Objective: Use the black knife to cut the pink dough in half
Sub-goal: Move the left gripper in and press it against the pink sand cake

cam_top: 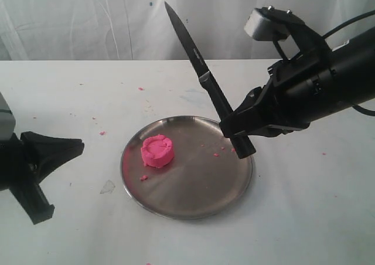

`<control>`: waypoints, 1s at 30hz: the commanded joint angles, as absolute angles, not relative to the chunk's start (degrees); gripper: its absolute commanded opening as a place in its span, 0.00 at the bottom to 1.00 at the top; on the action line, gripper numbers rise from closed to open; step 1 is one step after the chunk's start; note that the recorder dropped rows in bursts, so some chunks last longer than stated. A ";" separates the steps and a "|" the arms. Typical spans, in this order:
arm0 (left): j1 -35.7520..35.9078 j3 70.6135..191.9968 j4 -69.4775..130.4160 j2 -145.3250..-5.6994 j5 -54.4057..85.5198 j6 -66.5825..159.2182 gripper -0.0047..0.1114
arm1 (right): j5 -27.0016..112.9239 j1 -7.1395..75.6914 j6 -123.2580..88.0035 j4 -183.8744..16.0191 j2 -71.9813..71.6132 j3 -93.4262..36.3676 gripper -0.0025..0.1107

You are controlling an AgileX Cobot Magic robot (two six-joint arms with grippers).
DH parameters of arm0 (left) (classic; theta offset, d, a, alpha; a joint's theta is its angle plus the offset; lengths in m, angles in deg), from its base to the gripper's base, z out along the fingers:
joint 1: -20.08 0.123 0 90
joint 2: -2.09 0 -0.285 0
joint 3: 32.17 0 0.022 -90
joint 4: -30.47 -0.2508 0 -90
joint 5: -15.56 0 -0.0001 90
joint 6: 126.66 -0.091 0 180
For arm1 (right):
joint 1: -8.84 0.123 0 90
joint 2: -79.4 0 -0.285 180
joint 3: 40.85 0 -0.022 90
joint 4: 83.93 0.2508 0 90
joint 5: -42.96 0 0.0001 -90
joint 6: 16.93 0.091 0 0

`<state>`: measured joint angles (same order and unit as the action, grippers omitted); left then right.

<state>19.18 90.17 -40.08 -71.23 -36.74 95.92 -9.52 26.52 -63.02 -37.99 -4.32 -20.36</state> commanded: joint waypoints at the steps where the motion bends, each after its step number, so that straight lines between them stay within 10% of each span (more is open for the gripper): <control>1: 18.46 91.96 -33.02 -75.37 -42.27 94.61 0.04 | -8.39 26.69 -63.19 -37.73 -3.98 -20.16 0.02; 12: 7.10 100.21 -33.77 -90.51 -40.57 93.89 0.04 | -8.68 26.69 -61.47 -42.86 -3.98 -20.16 0.02; 22: 6.03 109.35 -33.77 -99.96 -38.67 92.49 0.39 | -5.56 26.69 -60.67 -45.22 -3.98 -20.16 0.02; 30: 6.03 110.92 -32.65 -105.33 -39.73 92.12 0.40 | -4.29 27.08 -56.61 -47.33 -6.97 -20.16 0.02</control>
<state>6.53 110.62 -32.92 -104.22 -39.01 92.76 -4.54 26.56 -57.44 -46.99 -5.50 -20.36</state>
